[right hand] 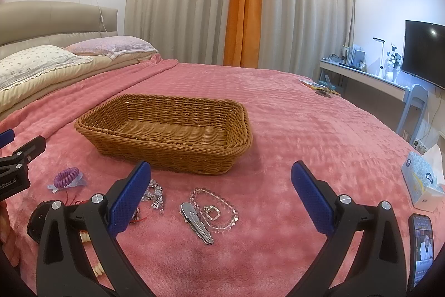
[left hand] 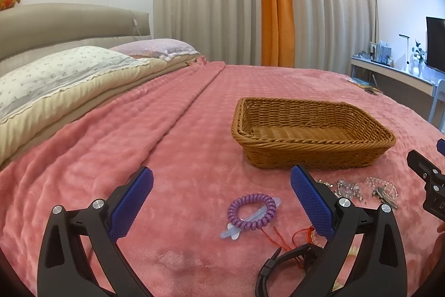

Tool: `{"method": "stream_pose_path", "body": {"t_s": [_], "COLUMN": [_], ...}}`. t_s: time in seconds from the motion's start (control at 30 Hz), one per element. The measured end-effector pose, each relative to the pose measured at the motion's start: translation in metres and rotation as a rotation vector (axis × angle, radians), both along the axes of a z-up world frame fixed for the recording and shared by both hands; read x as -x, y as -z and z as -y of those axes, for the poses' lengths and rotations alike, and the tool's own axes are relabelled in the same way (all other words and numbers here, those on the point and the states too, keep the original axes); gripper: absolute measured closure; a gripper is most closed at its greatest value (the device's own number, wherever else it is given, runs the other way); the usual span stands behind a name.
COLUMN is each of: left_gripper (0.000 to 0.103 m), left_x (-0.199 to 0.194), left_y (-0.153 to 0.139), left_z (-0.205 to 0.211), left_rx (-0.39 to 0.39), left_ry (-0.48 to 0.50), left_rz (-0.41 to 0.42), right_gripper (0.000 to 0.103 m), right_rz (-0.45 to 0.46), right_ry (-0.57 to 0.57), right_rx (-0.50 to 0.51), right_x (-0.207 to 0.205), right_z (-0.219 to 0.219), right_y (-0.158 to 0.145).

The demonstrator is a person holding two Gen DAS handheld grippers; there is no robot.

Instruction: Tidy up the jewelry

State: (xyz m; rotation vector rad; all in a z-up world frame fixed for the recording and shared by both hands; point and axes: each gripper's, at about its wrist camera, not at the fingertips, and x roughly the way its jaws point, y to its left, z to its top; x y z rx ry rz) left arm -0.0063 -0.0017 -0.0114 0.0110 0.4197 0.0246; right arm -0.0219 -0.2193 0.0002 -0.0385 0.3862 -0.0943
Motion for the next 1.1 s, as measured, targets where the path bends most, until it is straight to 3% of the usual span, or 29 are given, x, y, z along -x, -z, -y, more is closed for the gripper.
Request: {"method": "stream_pose_path", "body": {"t_s": [0.77,0.93,1.1], "left_gripper": [0.007,0.008,0.012], "left_x": [-0.003,-0.008,-0.006], "left_y": [-0.002,-0.003,0.002], "left_z": [0.002,-0.015,-0.023], "left_rx": [0.009,0.096,0.083], "left_ry": [0.006,0.046,0.070], "left_rz": [-0.011,-0.085,-0.229], "right_gripper": [0.006,0.010,0.023], "right_rz": [-0.002,0.002,-0.039], "right_ry": [0.000,-0.004,-0.024], "right_rx": [0.000,0.006,0.029], "right_x": [-0.001,0.001,0.004], "right_z": [0.000,-0.001,-0.009], "right_y": [-0.001,0.002,0.005]}}
